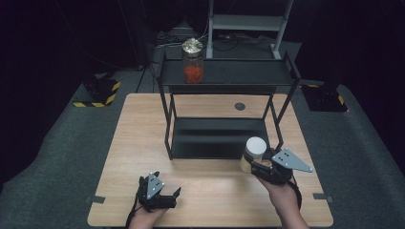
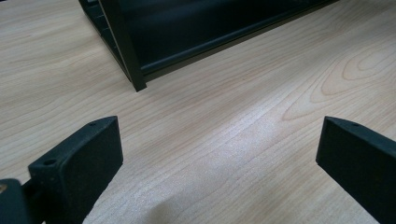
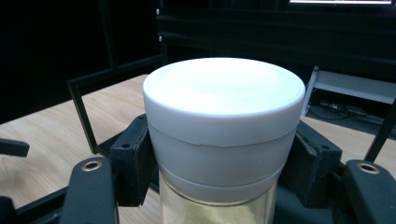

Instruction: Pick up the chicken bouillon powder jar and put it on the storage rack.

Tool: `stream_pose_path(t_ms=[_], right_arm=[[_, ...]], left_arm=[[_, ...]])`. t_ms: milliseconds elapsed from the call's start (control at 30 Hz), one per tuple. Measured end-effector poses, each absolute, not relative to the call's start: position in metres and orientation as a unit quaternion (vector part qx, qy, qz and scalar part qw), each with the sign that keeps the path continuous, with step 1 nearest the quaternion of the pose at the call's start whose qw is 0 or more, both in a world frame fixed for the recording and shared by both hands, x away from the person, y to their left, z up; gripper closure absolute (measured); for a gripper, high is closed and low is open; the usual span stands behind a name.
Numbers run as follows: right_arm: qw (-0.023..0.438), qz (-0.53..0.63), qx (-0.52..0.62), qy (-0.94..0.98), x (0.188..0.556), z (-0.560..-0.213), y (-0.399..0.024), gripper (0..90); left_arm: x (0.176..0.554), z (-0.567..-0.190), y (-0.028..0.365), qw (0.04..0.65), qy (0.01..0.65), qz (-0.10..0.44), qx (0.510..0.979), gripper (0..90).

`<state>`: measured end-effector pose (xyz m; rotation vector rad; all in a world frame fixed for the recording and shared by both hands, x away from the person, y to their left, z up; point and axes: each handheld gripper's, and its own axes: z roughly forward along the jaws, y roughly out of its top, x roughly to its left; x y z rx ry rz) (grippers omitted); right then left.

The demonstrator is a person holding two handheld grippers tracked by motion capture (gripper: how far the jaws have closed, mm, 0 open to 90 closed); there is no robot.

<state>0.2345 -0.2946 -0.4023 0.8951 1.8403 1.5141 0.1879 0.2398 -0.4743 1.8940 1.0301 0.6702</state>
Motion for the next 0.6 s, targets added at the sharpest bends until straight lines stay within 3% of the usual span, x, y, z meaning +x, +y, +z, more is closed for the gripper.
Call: stream_pose_path(t_ms=[600], right_arm=[[0.305,0.587,0.321,0.678,0.240,-0.368,-0.289,33.9]], left_arm=[[0.188,-0.474,0.240,0.427,0.408,0.270,0.760,0.9]])
